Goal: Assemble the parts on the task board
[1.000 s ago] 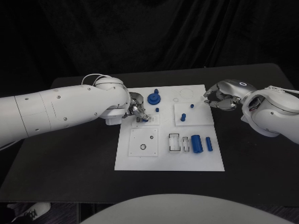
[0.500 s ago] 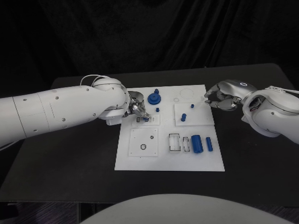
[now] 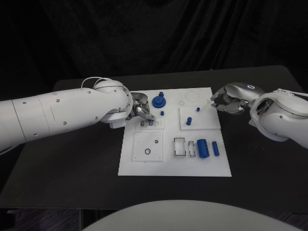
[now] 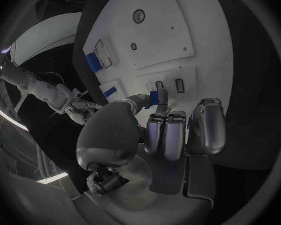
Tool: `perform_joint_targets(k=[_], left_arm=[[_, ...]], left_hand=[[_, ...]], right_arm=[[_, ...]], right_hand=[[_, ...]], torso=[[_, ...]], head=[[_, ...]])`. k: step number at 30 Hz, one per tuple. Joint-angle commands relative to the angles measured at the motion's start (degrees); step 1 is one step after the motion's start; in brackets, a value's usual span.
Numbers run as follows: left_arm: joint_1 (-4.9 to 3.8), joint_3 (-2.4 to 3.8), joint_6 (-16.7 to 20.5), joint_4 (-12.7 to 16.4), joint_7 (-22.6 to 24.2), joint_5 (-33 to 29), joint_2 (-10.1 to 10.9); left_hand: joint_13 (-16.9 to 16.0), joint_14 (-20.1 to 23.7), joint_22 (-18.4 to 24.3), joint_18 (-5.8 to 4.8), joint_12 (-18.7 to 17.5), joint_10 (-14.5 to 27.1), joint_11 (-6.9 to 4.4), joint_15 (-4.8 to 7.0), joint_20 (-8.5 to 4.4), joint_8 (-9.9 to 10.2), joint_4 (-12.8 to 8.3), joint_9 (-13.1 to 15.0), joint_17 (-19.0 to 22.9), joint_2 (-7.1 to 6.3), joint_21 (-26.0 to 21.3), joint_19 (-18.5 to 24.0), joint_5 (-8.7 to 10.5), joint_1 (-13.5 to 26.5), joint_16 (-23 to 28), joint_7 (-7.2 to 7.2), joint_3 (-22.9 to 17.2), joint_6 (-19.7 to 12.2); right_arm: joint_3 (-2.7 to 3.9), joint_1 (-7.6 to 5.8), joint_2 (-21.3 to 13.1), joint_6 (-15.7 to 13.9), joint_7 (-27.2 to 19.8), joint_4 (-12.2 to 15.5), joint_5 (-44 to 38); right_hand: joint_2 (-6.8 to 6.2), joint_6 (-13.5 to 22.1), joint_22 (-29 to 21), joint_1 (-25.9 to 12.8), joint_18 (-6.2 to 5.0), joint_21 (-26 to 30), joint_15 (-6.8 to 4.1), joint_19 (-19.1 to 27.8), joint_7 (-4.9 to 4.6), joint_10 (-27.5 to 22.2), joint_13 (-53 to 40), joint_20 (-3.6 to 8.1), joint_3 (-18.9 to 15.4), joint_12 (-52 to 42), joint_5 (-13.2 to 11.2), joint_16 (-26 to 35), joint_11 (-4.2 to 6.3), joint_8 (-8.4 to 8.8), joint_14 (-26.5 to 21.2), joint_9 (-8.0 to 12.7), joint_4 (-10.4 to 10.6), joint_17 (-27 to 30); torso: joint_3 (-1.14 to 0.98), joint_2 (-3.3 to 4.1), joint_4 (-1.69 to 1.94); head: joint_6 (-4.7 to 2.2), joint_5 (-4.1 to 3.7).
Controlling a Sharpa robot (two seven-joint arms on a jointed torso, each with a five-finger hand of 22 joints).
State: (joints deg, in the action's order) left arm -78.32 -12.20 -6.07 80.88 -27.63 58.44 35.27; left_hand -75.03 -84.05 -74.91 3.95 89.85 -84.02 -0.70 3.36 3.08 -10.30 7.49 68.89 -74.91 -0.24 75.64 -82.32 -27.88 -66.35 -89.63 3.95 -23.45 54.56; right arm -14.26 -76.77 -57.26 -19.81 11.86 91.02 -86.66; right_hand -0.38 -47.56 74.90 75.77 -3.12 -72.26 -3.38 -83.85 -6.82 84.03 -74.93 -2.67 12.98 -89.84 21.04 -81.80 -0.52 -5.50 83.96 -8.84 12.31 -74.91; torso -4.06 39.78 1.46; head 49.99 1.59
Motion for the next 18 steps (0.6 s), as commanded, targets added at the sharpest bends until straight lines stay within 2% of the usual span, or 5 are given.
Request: perform_joint_targets(k=[1, 9, 13, 18], left_arm=[[0.07, 0.04, -0.2, 0.1, 0.4, -0.2, 0.2], [0.0, 0.05, -2.9, 0.8, -1.2, -0.2, 0.7], [-0.09, 0.05, -5.6, 0.5, -2.1, -0.2, 0.3], [-0.17, 0.06, -7.6, 0.0, -2.8, -0.2, -0.2]], left_hand=[[-15.0, -5.9, -9.4, -0.31, 0.2, -6.0, -0.23, 0.19, -0.17, -0.5, -3.0, 0.1, -15.1, -0.36, -0.2, 0.1, 0.1, 0.4, -0.4, -0.86, -3.4, 1.4], [-15.0, -5.9, -9.5, -0.27, 0.2, -6.0, -0.47, 0.37, -0.32, -0.9, -3.5, 0.3, -15.1, -0.91, -0.4, 0.2, 0.07, 0.9, -0.4, -1.18, -4.0, 2.5], [-15.0, -5.9, -9.5, -0.25, 0.2, -6.0, -0.58, 0.48, -0.42, -1.0, -4.2, 0.4, -15.1, -1.4, -0.6, 0.3, 0.13, 0.9, -0.4, -1.3, -4.5, 2.5], [-15.0, -5.9, -9.5, -0.22, 0.2, -6.0, -0.64, 0.57, -0.55, -1.0, -5.5, 0.7, -15.1, -1.85, -0.8, 0.4, 1.36, 0.9, -0.4, -1.31, -5.7, 2.4]], right_arm=[[0.04, 0.14, -0.1, 0.3, 1.1, 0.1, -0.1], [0.04, 0.13, -0.3, 0.4, 1.3, 0.1, -0.1], [0.04, 0.13, -0.2, 0.4, 1.4, 0.1, -0.1], [0.04, 0.13, -0.2, 0.5, 1.5, 0.1, -0.1]], right_hand=[[-0.05, -0.3, 9.9, 0.5, -0.72, 0.3, 0.28, -0.2, 0.11, 5.6, -14.8, -0.41, 0.5, 0.1, 0.4, 0.3, -0.34, 0.43, 3.9, 0.1, 0.0, -6.3], [-0.05, -0.3, 9.9, 0.6, -0.73, 0.4, 0.28, -0.1, 0.1, 5.6, -14.8, -0.41, 0.5, 0.1, 0.4, 0.4, -0.33, 0.46, 3.9, 0.1, 0.0, -6.3], [-0.05, -0.3, 9.9, 0.6, -0.73, 0.4, 0.28, -0.1, 0.1, 5.6, -14.8, -0.41, 0.5, 0.1, 0.4, 0.4, -0.33, 0.46, 3.9, 0.1, 0.0, -6.3], [-0.05, -0.3, 9.9, 0.6, -0.73, 0.4, 0.28, -0.1, 0.1, 5.6, -14.8, -0.41, 0.5, 0.1, 0.4, 0.4, -0.33, 0.46, 3.9, 0.1, 0.0, -6.3]], torso=[[-0.01, 0.03, -0.01], [-0.01, 0.02, -0.01], [0.01, 0.01, 0.03], [-0.03, -0.04, -0.02]], head=[[0.01, -0.18], [0.01, -0.18], [0.01, -0.39], [0.01, -0.31]])
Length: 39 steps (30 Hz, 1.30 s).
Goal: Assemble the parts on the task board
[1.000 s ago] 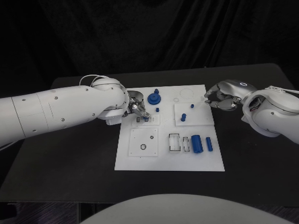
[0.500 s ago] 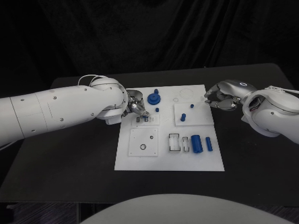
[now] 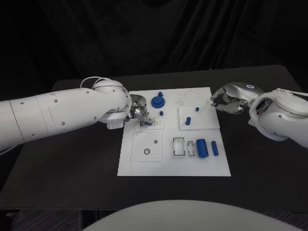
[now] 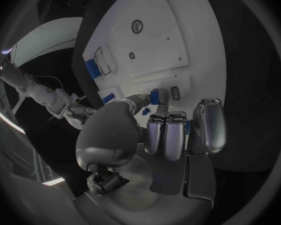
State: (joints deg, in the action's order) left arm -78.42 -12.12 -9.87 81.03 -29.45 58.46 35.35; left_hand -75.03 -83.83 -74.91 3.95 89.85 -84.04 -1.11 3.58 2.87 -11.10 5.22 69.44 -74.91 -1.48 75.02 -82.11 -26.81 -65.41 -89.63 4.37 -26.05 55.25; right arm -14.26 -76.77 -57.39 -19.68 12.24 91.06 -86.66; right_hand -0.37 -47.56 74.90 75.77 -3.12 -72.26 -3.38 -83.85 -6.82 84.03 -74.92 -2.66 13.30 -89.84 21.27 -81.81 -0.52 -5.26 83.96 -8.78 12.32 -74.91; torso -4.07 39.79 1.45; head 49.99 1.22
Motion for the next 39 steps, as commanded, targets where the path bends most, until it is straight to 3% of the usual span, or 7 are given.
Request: perform_joint_targets(k=[1, 39], left_arm=[[-0.08, -0.02, -4.0, -0.2, -1.1, -0.3, -0.4], [-0.02, -0.03, -3.9, -3.5, -0.6, -0.3, -3.1]], left_hand=[[-15.0, -6.2, -9.6, -0.24, 0.1, -6.0, -0.22, 0.35, -0.35, -0.2, -3.3, 0.2, -15.1, -0.57, -0.1, 0.1, 0.45, 0.0, -0.4, -1.72, -3.3, 1.7], [-15.0, -6.2, -9.6, -0.21, 0.1, -6.0, -0.03, 0.23, -0.31, 0.1, -2.8, 0.3, -15.1, 0.33, -0.4, 0.2, 1.53, 1.4, -0.4, -1.47, -4.2, 1.3]], right_arm=[[0.04, 0.13, 0.0, 0.3, 1.1, 0.1, -0.1], [0.04, 0.13, 0.4, 1.3, 1.3, 0.1, 0.6]], right_hand=[[-0.05, -0.3, 9.9, 0.6, -0.73, 0.4, 0.28, -0.1, 0.1, 5.6, -14.8, -0.41, 0.2, 0.1, 0.2, 0.4, -0.33, 0.22, 3.9, 0.0, 0.0, -6.3], [0.07, -0.3, 9.8, 0.9, -0.8, 0.7, 0.31, 0.0, 0.05, 5.6, -14.7, -0.43, 0.7, 0.2, 0.2, 0.6, -0.36, 0.33, 3.9, 0.2, -0.3, -6.1]], torso=[[-0.04, -0.06, -0.02], [0.01, 0.07, 0.03]], head=[[0.01, 0.05], [0.01, 0.33]])
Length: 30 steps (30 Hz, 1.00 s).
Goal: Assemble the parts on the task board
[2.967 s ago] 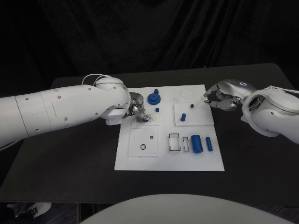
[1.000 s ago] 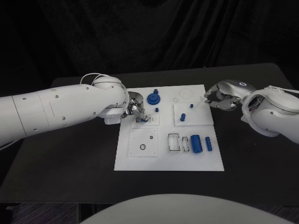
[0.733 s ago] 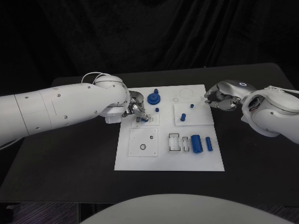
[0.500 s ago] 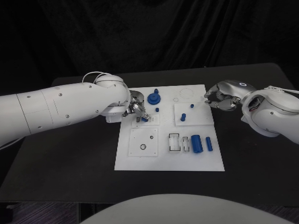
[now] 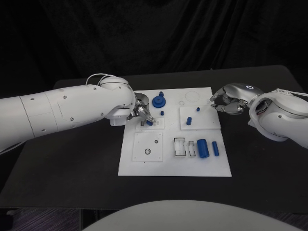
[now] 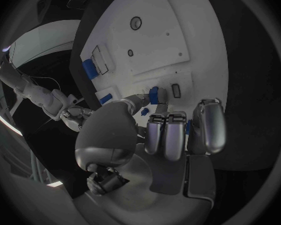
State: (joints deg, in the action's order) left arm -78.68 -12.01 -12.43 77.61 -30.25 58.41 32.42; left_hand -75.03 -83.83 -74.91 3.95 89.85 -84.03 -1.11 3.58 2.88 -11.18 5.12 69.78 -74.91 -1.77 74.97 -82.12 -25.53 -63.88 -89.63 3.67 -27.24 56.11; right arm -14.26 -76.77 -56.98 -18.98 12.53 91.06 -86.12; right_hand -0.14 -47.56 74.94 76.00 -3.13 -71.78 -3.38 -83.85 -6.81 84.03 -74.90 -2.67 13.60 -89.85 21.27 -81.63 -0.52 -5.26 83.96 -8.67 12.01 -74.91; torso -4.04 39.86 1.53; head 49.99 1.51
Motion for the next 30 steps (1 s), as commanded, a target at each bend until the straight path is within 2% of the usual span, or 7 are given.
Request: perform_joint_targets(k=[1, 8, 16, 30], left_arm=[[0.25, -0.14, -1.3, -0.1, 0.3, -0.2, -0.2], [0.27, -0.14, -0.5, -0.1, 0.7, -0.2, -0.1], [0.28, -0.14, 1.7, 1.3, 1.4, -0.2, 0.9], [0.28, -0.14, 4.2, 2.8, 0.9, -0.2, 2.1]], left_hand=[[-15.0, -6.2, -9.6, -0.21, 0.1, -6.0, -0.03, 0.23, -0.31, 0.2, -2.7, 0.0, -15.1, 0.66, -0.4, 0.2, 0.29, -0.1, -0.4, -0.76, -3.0, 0.4], [-15.0, -6.2, -9.6, -0.21, 0.1, -6.0, -0.02, 0.22, -0.3, 0.2, -2.7, 0.0, -15.1, 0.74, -0.4, 0.2, 0.33, -0.1, -0.4, -0.76, -3.1, 0.4], [-15.0, -6.2, -9.7, -0.22, 0.1, -6.0, -0.08, 0.22, -0.28, -0.1, -3.2, 0.2, -15.1, 0.91, -0.4, 0.2, -0.09, -0.3, -0.4, -0.85, -3.6, 0.8], [-15.0, -6.2, -9.6, -0.18, 0.1, -6.0, -0.08, 0.23, -0.28, -0.2, -3.4, 0.3, -15.1, 0.87, -0.5, 0.3, -0.28, -0.2, -0.4, -0.85, -3.7, 0.8]], right_arm=[[0.03, 0.13, 0.0, 0.6, 1.1, 0.1, 0.0], [0.03, 0.13, 0.0, 0.7, 1.1, 0.0, 0.0], [0.03, 0.13, -0.2, 0.8, 1.2, 0.0, 0.0], [0.03, 0.14, -0.2, 0.9, 1.2, -0.3, 0.0]], right_hand=[[-0.15, -0.3, 9.7, 0.7, -0.8, 0.3, 0.31, 0.0, 0.04, 5.5, -14.7, -0.43, 0.5, 0.2, 0.2, 0.4, -0.37, 0.34, 3.9, 0.1, -0.1, -6.1], [-0.15, -0.3, 9.7, 0.7, -0.8, 0.3, 0.31, 0.0, 0.04, 5.5, -14.7, -0.43, 0.5, 0.2, 0.2, 0.4, -0.37, 0.34, 3.9, 0.1, -0.1, -6.1], [-0.17, -0.2, 9.7, 0.7, -0.79, 0.3, 0.32, 0.0, 0.02, 5.5, -14.7, -0.43, 0.6, 0.2, 0.2, 0.4, -0.38, 0.36, 3.8, 0.1, -0.1, -6.0], [-0.18, -0.2, 9.7, 0.8, -0.82, 0.4, 0.32, 0.0, 0.01, 5.5, -14.7, -0.44, 0.6, 0.3, 0.2, 0.5, -0.39, 0.38, 3.8, 0.1, -0.2, -6.0]], torso=[[-0.02, -0.01, -0.05], [-0.03, -0.05, -0.05], [-0.02, -0.07, -0.06], [0.02, -0.07, -0.03]], head=[[0.01, 0.03], [0.01, -0.11], [0.01, -0.28], [0.01, -0.1]])
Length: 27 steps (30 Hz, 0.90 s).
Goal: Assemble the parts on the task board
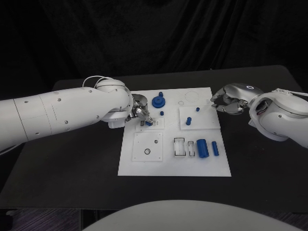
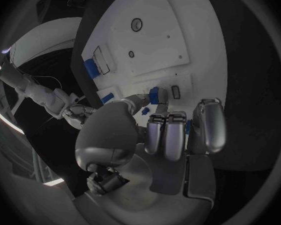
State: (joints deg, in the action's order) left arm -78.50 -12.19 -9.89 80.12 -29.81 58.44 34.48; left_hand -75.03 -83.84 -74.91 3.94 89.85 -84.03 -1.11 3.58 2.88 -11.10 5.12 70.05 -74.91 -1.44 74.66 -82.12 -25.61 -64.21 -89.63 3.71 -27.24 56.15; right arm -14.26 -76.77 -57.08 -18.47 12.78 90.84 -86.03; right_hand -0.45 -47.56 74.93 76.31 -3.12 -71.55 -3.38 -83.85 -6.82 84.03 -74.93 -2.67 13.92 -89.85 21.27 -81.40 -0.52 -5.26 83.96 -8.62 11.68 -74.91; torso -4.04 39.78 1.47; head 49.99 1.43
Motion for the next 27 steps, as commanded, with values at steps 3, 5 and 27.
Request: perform_joint_targets(k=[3, 5, 27], left_arm=[[0.1, 0.04, 1.8, 0.3, 0.5, -0.2, 0.1], [0.1, 0.04, 2.1, 0.2, 0.4, -0.2, 0.1], [0.24, 0.03, 2.5, -0.4, 0.5, -0.2, -0.5]], left_hand=[[-15.0, -6.2, -9.6, -0.18, 0.1, -6.0, -0.07, 0.23, -0.28, -0.3, -3.3, 0.0, -15.1, 0.59, -0.2, 0.3, -0.28, 0.2, -0.4, -0.87, -3.7, 0.8], [-15.0, -6.2, -9.6, -0.18, 0.1, -6.0, -0.07, 0.23, -0.28, -0.3, -3.3, 0.0, -15.1, 0.59, -0.2, 0.3, -0.28, 0.2, -0.4, -0.87, -3.7, 0.8], [-15.0, -6.2, -9.7, -0.2, 0.1, -6.0, -0.04, 0.22, -0.27, -0.3, -3.2, 0.1, -15.1, 0.75, -0.2, 0.2, -0.37, 0.4, -0.4, -0.83, -3.8, 0.9]], right_arm=[[0.03, 0.14, 0.0, 0.4, 0.9, -0.1, -0.1], [0.03, 0.14, 0.0, 0.4, 0.9, -0.1, -0.1], [0.03, 0.14, 0.2, 0.4, 0.9, -0.2, -0.1]], right_hand=[[0.14, -0.3, 9.7, 0.5, -0.84, 0.2, 0.33, 0.0, -0.01, 5.5, -14.7, -0.44, 0.4, 0.2, 0.2, 0.3, -0.41, 0.38, 3.8, 0.1, 0.1, -6.0], [0.14, -0.3, 9.7, 0.5, -0.84, 0.2, 0.33, 0.0, -0.01, 5.5, -14.7, -0.44, 0.4, 0.2, 0.2, 0.3, -0.41, 0.38, 3.8, 0.1, 0.1, -6.0], [0.13, -0.3, 9.7, 0.5, -0.84, 0.3, 0.34, 0.0, -0.05, 5.5, -14.7, -0.45, 0.5, 0.3, 0.2, 0.3, -0.44, 0.36, 3.8, 0.1, 0.0, -5.9]], torso=[[0.01, -0.03, 0.05], [0.01, -0.06, 0.08], [-0.03, 0.02, 0.0]], head=[[0.01, -0.05], [0.01, -0.11], [0.01, 0.32]])
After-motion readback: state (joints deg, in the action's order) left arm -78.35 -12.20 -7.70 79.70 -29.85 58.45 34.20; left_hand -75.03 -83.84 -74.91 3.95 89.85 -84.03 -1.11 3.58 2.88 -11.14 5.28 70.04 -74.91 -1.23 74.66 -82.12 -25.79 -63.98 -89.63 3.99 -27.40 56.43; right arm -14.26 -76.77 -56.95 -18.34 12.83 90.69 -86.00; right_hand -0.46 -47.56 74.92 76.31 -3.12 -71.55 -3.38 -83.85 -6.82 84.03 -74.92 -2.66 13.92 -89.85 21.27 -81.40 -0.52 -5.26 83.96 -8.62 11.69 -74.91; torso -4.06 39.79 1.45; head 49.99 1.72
